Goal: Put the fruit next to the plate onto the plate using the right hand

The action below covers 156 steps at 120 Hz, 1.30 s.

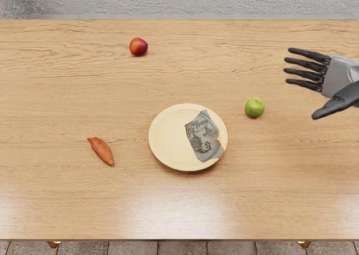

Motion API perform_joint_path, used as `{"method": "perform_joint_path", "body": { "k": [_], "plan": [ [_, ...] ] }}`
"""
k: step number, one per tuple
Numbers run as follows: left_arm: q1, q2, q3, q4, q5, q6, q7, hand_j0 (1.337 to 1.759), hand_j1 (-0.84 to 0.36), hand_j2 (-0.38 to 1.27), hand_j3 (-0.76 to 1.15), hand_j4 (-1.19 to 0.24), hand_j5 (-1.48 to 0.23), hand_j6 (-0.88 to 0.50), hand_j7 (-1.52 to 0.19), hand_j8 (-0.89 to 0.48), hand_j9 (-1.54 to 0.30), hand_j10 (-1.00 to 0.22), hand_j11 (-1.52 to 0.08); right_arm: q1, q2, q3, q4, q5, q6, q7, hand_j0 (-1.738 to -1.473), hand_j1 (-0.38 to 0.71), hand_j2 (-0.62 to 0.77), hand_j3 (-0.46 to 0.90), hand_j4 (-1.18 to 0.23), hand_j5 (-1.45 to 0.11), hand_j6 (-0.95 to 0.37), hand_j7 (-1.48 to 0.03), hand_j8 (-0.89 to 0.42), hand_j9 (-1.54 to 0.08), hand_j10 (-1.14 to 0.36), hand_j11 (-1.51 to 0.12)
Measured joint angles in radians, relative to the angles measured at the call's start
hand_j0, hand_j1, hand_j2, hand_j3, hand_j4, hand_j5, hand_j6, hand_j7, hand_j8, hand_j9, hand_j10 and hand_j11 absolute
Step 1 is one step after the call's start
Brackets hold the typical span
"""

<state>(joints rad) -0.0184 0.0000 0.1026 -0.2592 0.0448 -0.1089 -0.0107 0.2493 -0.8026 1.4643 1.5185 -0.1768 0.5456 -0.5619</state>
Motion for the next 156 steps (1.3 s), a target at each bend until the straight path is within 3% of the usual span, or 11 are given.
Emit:
{"method": "perform_joint_path", "body": {
  "k": [17,38,51,61,75,89,97,108,114,130,156],
  "plan": [
    [0.000,0.000,0.000,0.000,0.000,0.000,0.000,1.658,0.35,0.00,0.00,0.00,0.00,0.00,0.00,0.00,0.00,0.00,0.00,-0.009,0.007,0.011,0.008,0.011,0.006,-0.002,-1.658,-0.33,0.00,0.00,-0.01,-0.02,-0.01,-0.02,-0.01,-0.02,-0.01,-0.02],
    [0.000,0.000,0.000,0.000,0.000,0.000,0.000,1.658,0.35,0.00,0.00,0.00,0.00,0.00,0.00,0.00,0.00,0.00,0.00,0.128,0.042,-0.089,0.013,0.011,-0.091,0.002,-1.658,-0.33,0.00,0.00,-0.01,-0.02,-0.01,-0.02,-0.01,-0.02,-0.01,-0.02],
    [0.000,0.000,0.000,0.000,0.000,0.000,0.000,1.658,0.35,0.00,0.00,0.00,0.00,0.00,0.00,0.00,0.00,0.00,0.00,0.164,0.077,-0.097,0.010,0.014,-0.073,0.000,-1.658,-0.33,0.00,0.00,-0.01,-0.02,-0.01,-0.02,-0.01,-0.02,-0.01,-0.02],
    [0.000,0.000,0.000,0.000,0.000,0.000,0.000,1.658,0.35,0.00,0.00,0.00,0.00,0.00,0.00,0.00,0.00,0.00,0.00,0.180,0.051,-0.138,0.014,0.012,-0.084,-0.002,-1.658,-0.33,0.00,0.00,-0.02,-0.02,-0.01,-0.02,-0.01,-0.02,-0.02,-0.02],
    [0.000,0.000,0.000,0.000,0.000,0.000,0.000,1.658,0.35,0.00,0.00,0.00,0.00,0.00,0.00,0.00,0.00,0.00,0.00,0.199,-0.004,-0.203,0.041,-0.033,-0.165,-0.004,-1.658,-0.32,0.00,0.00,-0.02,-0.03,-0.02,-0.03,-0.02,-0.03,-0.02,-0.03],
    [0.000,0.000,0.000,0.000,0.000,0.000,0.000,1.658,0.35,0.00,0.00,0.00,0.00,0.00,0.00,0.00,0.00,0.00,0.00,0.223,-0.027,-0.300,0.106,-0.189,-0.400,-0.006,-1.658,-0.32,0.00,0.00,-0.02,-0.03,-0.02,-0.03,-0.02,-0.03,-0.02,-0.03],
    [0.000,0.000,0.000,0.000,0.000,0.000,0.000,1.658,0.35,0.00,0.00,0.00,0.00,0.00,0.00,0.00,0.00,0.00,0.00,0.319,-0.030,-0.453,0.129,-0.262,-0.545,-0.007,-1.658,-0.32,0.00,0.00,-0.03,-0.04,-0.03,-0.04,-0.03,-0.04,-0.03,-0.04],
    [0.000,0.000,0.000,0.000,0.000,0.000,0.000,1.658,0.35,0.00,0.00,0.00,0.00,0.00,0.00,0.00,0.00,0.00,0.00,0.559,-0.028,-0.782,0.144,-0.312,-0.776,-0.015,-1.658,-0.32,0.00,0.00,-0.03,-0.04,-0.03,-0.04,-0.03,-0.04,-0.03,-0.04],
    [0.000,0.000,0.000,0.000,0.000,0.000,0.000,1.658,0.35,0.00,0.00,0.00,0.00,0.00,0.00,0.00,0.00,0.00,0.00,0.648,-0.021,-0.910,0.148,-0.328,-0.889,-0.027,-1.658,-0.31,0.00,0.00,-0.03,-0.04,-0.03,-0.04,-0.03,-0.04,-0.03,-0.04],
    [0.000,0.000,0.000,0.000,0.000,0.000,0.000,1.658,0.35,0.00,0.00,0.00,0.00,0.00,0.00,0.00,0.00,0.00,0.00,0.752,0.023,-1.113,0.143,-0.385,-1.079,-0.043,-1.658,-0.31,-0.01,0.00,-0.03,-0.04,-0.03,-0.04,-0.03,-0.04,-0.03,-0.04],
    [0.000,0.000,0.000,0.000,0.000,0.000,0.000,1.658,0.35,0.00,0.00,0.00,0.00,0.00,0.00,0.00,0.00,0.00,0.00,0.977,0.156,-1.465,0.030,-0.417,-1.147,-0.048,-1.658,-0.31,0.00,0.00,-0.03,-0.04,-0.03,-0.04,-0.03,-0.04,-0.03,-0.04]
  ]
}}
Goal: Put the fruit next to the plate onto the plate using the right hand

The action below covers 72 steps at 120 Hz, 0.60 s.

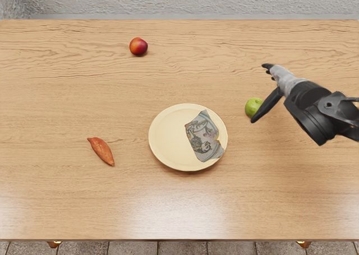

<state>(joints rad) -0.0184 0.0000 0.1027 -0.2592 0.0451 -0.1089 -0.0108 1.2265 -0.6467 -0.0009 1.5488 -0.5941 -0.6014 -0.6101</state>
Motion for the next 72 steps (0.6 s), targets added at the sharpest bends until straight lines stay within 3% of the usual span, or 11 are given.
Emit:
{"method": "perform_joint_path", "body": {
  "k": [28,46,72],
  "plan": [
    [0.000,0.000,0.000,0.000,0.000,0.000,0.000,1.658,0.35,0.00,0.00,0.00,0.00,0.00,0.00,0.00,0.00,0.00,0.00,0.038,0.091,-0.097,-0.097,-0.006,-0.009,-0.001,-1.658,-0.25,-0.01,0.00,-0.08,-0.11,-0.08,-0.11,-0.08,-0.11,-0.08,-0.11],
    [0.000,0.000,0.000,0.000,0.000,0.000,0.000,1.658,0.35,0.00,0.00,0.00,0.00,0.00,0.00,0.00,0.00,0.00,0.00,0.030,0.171,-0.110,-0.167,-0.006,-0.009,-0.001,-1.658,-0.16,-0.03,0.00,-0.16,-0.21,-0.16,-0.21,-0.16,-0.21,-0.16,-0.21],
    [0.000,0.000,0.000,0.000,0.000,0.000,0.000,1.658,0.35,0.00,0.00,0.00,0.00,0.00,0.00,0.00,0.00,0.00,0.00,0.004,0.189,-0.115,-0.196,-0.007,-0.010,-0.001,-1.658,-0.04,-0.05,0.00,-0.26,-0.34,-0.26,-0.34,-0.26,-0.34,-0.26,-0.34]
  ]
}}
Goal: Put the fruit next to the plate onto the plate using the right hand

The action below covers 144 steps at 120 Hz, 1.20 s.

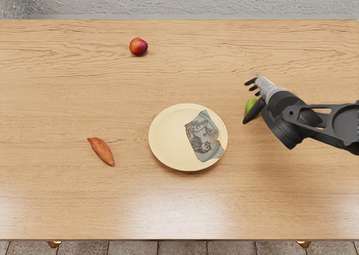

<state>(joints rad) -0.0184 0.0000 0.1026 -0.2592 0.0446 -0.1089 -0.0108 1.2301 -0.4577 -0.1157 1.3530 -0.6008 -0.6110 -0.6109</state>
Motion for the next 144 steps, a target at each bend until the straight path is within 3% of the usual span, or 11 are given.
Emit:
{"method": "perform_joint_path", "body": {
  "k": [36,73,87,90,91,97,100,108,109,126,144],
  "plan": [
    [0.000,0.000,0.000,0.000,0.000,0.000,0.000,1.658,0.35,0.00,0.00,0.00,0.00,0.00,0.00,0.00,0.00,0.00,0.00,-0.023,0.004,0.001,-0.003,-0.011,0.000,-0.001,-1.658,0.12,-0.07,0.00,-0.44,-0.49,-0.42,-0.52,-0.22,-0.51,-0.28,-0.52],
    [0.000,0.000,0.000,0.000,0.000,0.000,0.000,1.658,0.35,0.00,0.00,0.00,0.00,0.00,0.00,0.00,0.00,0.00,0.00,-0.034,0.006,0.001,-0.002,-0.007,-0.001,0.000,-1.658,0.24,-0.07,0.00,-0.54,-0.61,-0.52,-0.65,-0.38,-0.64,-0.40,-0.66],
    [0.000,0.000,0.000,0.000,0.000,0.000,0.000,1.658,0.35,0.00,0.00,0.00,0.00,0.00,0.00,0.00,0.00,0.00,0.00,-0.034,0.005,-0.023,-0.002,-0.006,0.001,0.000,-1.657,0.24,-0.09,0.00,-0.53,-0.61,-0.51,-0.65,-0.38,-0.64,-0.43,-0.65],
    [0.000,0.000,0.000,0.000,0.000,0.000,0.000,1.658,0.35,0.00,0.00,0.00,0.00,0.00,0.00,0.00,0.00,0.00,0.00,-0.033,0.006,-0.030,-0.002,-0.009,0.002,0.002,-1.658,0.24,-0.09,0.00,-0.53,-0.61,-0.51,-0.64,-0.39,-0.64,-0.44,-0.63],
    [0.000,0.000,0.000,0.000,0.000,0.000,0.000,1.658,0.35,0.00,0.00,0.00,0.00,0.00,0.00,0.00,0.00,0.00,0.00,-0.033,0.006,-0.032,-0.002,-0.011,0.003,0.004,-1.658,0.24,-0.09,0.00,-0.52,-0.61,-0.51,-0.64,-0.39,-0.64,-0.49,-0.53],
    [0.000,0.000,0.001,0.000,0.000,0.000,0.000,1.658,0.35,0.00,0.00,0.00,0.00,0.00,0.00,0.00,0.00,0.00,0.00,-0.032,0.007,-0.043,-0.001,-0.017,0.005,0.007,-1.658,0.23,-0.09,0.00,-0.52,-0.60,-0.50,-0.64,-0.41,-0.60,-0.42,-0.80],
    [0.000,0.000,0.001,0.000,0.000,0.000,0.000,1.658,0.35,0.00,0.00,0.00,0.00,0.00,0.00,0.00,0.00,0.00,0.00,-0.031,0.008,-0.047,-0.001,-0.021,0.006,0.009,-1.658,0.23,-0.09,0.00,-0.52,-0.59,-0.50,-0.64,-0.41,-0.64,-0.39,-0.85],
    [0.000,0.000,0.001,0.000,-0.001,0.000,0.000,1.658,0.35,0.00,0.00,0.00,0.00,0.00,0.00,0.00,0.00,0.00,0.00,-0.031,0.008,-0.055,-0.001,-0.028,0.008,0.013,-1.658,0.24,-0.09,0.00,-0.53,-0.59,-0.50,-0.65,-0.37,-0.66,-0.35,-0.92],
    [0.000,0.000,0.001,0.000,-0.001,0.000,0.000,1.658,0.35,0.00,0.00,0.00,0.00,0.00,0.00,0.00,0.00,0.00,0.00,-0.031,0.009,-0.055,-0.001,-0.028,0.008,0.013,-1.658,0.25,-0.09,0.00,-0.54,-0.59,-0.50,-0.65,-0.35,-0.73,-0.35,-0.92],
    [0.000,0.000,0.001,0.000,-0.001,0.000,0.000,1.658,0.35,0.00,0.00,0.00,0.00,0.00,0.00,0.00,0.00,0.00,0.00,-0.030,0.012,-0.061,-0.001,-0.029,0.007,0.012,-1.653,0.29,-0.08,0.00,-0.62,-0.68,-0.46,-0.74,-0.26,-0.87,-0.31,-1.01],
    [0.000,0.000,0.001,0.000,0.000,0.000,0.000,1.658,0.35,0.00,0.00,0.00,0.00,0.00,0.00,0.00,0.00,0.00,0.00,-0.029,0.013,-0.056,0.001,-0.019,0.002,0.007,-1.650,0.34,0.00,0.00,-0.71,-0.79,-0.39,-0.86,-0.24,-0.87,-0.27,-1.02]
  ]
}}
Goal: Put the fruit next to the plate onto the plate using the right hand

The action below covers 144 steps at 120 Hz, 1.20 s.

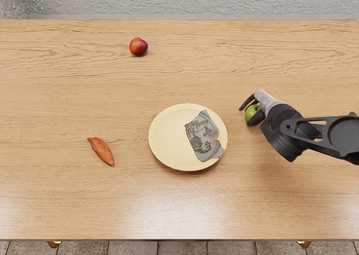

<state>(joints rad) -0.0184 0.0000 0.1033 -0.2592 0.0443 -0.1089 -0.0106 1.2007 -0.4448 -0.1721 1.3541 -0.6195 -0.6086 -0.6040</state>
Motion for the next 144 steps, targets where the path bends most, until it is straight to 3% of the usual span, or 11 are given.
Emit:
{"method": "perform_joint_path", "body": {
  "k": [10,16,44,66,83,115,144],
  "plan": [
    [0.000,0.000,0.000,0.000,0.000,0.000,0.000,1.658,0.35,0.00,0.00,0.00,0.00,0.00,0.00,0.00,0.00,0.00,0.00,0.000,-0.005,0.009,0.001,0.008,-0.001,-0.001,-1.651,0.36,0.08,0.00,-0.75,-0.86,-0.38,-0.92,-0.31,-0.76,-0.33,-0.93],
    [0.000,0.000,0.000,0.000,0.000,0.000,0.000,1.658,0.35,0.00,0.00,0.00,0.00,0.00,0.00,0.00,0.00,0.00,0.00,-0.001,-0.008,0.018,0.002,0.015,-0.002,-0.003,-1.650,0.36,0.11,0.00,-0.77,-0.90,-0.40,-0.96,-0.34,-0.83,-0.37,-0.85],
    [0.000,0.000,-0.001,0.000,0.000,0.000,0.000,1.658,0.35,0.00,0.00,0.00,0.00,0.00,0.00,0.00,0.00,0.00,0.00,-0.001,-0.032,0.089,0.026,0.031,-0.005,-0.007,-1.646,0.36,0.14,0.00,-0.81,-1.02,-0.41,-1.03,-0.27,-1.00,-0.40,-1.01],
    [0.000,0.000,-0.001,0.000,0.000,0.000,0.000,1.658,0.35,0.00,0.00,0.00,0.00,0.00,0.00,0.00,0.00,0.00,0.00,-0.002,-0.062,0.186,0.122,0.033,-0.005,-0.008,-1.644,0.30,0.05,0.00,-0.82,-1.05,-0.45,-1.06,-0.27,-1.05,-0.41,-1.05],
    [0.000,0.000,-0.001,0.000,0.001,0.000,0.000,1.658,0.35,0.00,0.00,0.00,0.00,0.00,0.00,0.00,0.00,0.00,0.00,-0.003,-0.057,0.218,0.184,0.034,-0.005,-0.009,-1.644,0.33,0.13,0.00,-0.83,-1.08,-0.45,-1.07,-0.26,-1.08,-0.40,-1.09],
    [0.000,0.000,-0.001,0.000,0.000,0.000,0.000,1.658,0.35,0.00,0.00,0.00,0.00,0.00,0.00,0.00,0.00,0.00,0.00,-0.004,0.011,0.228,0.231,0.036,-0.004,-0.008,-1.643,0.37,0.16,0.00,-0.84,-1.16,-0.40,-1.12,-0.19,-1.15,-0.33,-1.18],
    [0.000,0.000,-0.001,0.000,0.001,0.000,0.000,1.658,0.35,0.00,0.00,0.00,0.00,0.00,0.00,0.00,0.00,0.00,0.00,-0.046,0.117,0.227,0.205,0.038,-0.003,-0.008,-1.641,0.37,0.19,0.00,-0.84,-1.19,-0.40,-1.13,-0.18,-1.18,-0.32,-1.21]
  ]
}}
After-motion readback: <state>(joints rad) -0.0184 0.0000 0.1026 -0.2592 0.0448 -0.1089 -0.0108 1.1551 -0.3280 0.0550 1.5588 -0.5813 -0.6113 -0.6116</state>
